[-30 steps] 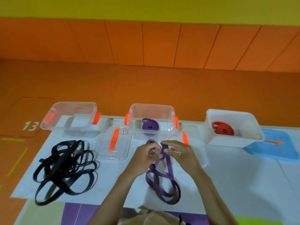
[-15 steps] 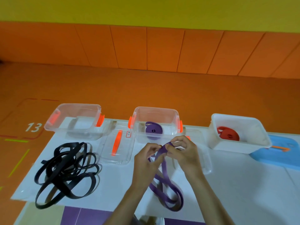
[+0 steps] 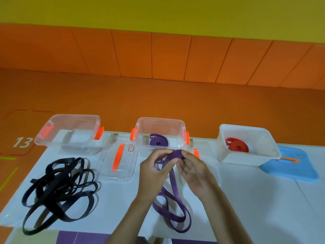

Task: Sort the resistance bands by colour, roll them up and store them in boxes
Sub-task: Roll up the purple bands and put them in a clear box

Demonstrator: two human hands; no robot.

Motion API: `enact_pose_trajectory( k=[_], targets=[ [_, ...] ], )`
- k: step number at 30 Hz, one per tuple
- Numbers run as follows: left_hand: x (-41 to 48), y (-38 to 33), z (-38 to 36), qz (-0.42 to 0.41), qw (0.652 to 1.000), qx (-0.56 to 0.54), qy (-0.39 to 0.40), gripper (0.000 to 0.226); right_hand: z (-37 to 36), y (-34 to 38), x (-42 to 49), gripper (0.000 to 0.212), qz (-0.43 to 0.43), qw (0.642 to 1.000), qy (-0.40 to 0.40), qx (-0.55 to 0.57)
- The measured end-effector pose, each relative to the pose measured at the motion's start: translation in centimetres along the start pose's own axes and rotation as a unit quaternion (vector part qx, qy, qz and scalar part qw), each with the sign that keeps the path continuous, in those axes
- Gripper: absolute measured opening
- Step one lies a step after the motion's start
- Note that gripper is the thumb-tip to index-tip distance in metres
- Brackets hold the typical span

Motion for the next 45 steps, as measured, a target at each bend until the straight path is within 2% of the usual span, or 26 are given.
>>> enact_pose_trajectory(
  k=[4,8,11,13,15,20,22,26,29,32,35,39,41,45],
  targets=[
    [0.2,-0.4,-1.0,-0.046,0.999,0.014,-0.017,0.025,0.5,0.0,-0.2,0.039,-0.012,0.999,0.011,0.044],
    [0.8,-1.1,-2.2,-0.078,0.993,0.089,-0.003,0.018,1.9,2.0,-0.4,0.042,0.045,0.993,-0.033,-0.106],
    [0.9,-1.4,-2.5,-0.122,0.983,0.136,0.002,0.016,2.0,3.1,-0.7,0.026,0.076,0.975,-0.038,-0.203],
    [0.7,-1.1,-2.6,-0.102,0.985,0.137,0.0,0.02,1.9,3.6,-0.9,0.019,0.088,0.963,-0.049,-0.25],
    [0.6,-1.1,-2.9,-0.079,0.988,0.129,-0.002,0.024,1.7,4.1,-1.0,0.014,0.102,0.955,-0.061,-0.271],
    [0.6,-1.7,-3.7,-0.146,0.977,0.151,-0.031,0.025,1.5,4.5,-1.0,0.007,0.11,0.946,-0.061,-0.3],
    [0.7,-1.2,-3.7,-0.135,0.983,0.119,-0.022,0.025,1.7,4.7,-0.9,0.006,0.114,0.941,-0.072,-0.31],
    [1.0,0.3,-4.1,-0.081,0.995,0.054,0.036,0.036,2.4,4.3,-0.9,0.01,0.1,0.958,-0.09,-0.252],
    [1.3,1.0,-3.9,-0.064,0.997,0.029,0.033,0.037,2.5,3.8,-0.7,0.015,0.079,0.962,-0.084,-0.249],
    [1.6,1.6,-3.6,-0.047,0.998,0.036,0.034,0.035,2.4,3.4,-0.2,0.017,0.071,0.959,-0.078,-0.262],
    [1.8,1.6,-3.5,-0.032,0.997,0.059,0.041,0.042,2.3,3.3,0.3,0.015,0.069,0.962,-0.077,-0.254],
    [2.2,1.6,-3.2,-0.031,0.995,0.081,0.045,0.044,2.0,3.2,0.7,0.013,0.072,0.971,-0.032,-0.227],
    [2.5,1.3,-3.0,-0.047,0.993,0.1,0.037,0.039,2.1,3.3,0.9,0.009,0.076,0.977,-0.036,-0.195],
    [2.9,0.6,-2.4,-0.104,0.992,0.068,-0.001,0.028,1.6,2.3,1.5,0.026,0.037,0.999,0.005,-0.034]
  ],
)
Point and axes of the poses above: each hand's wrist, its own x-axis towards the middle knuckle, its own z-axis out of the back of the hand, y = z × x, the point moved 5 cm from there along x, towards the middle knuckle, and after that the axes turned 4 degrees about y, right-handed, at the moved point
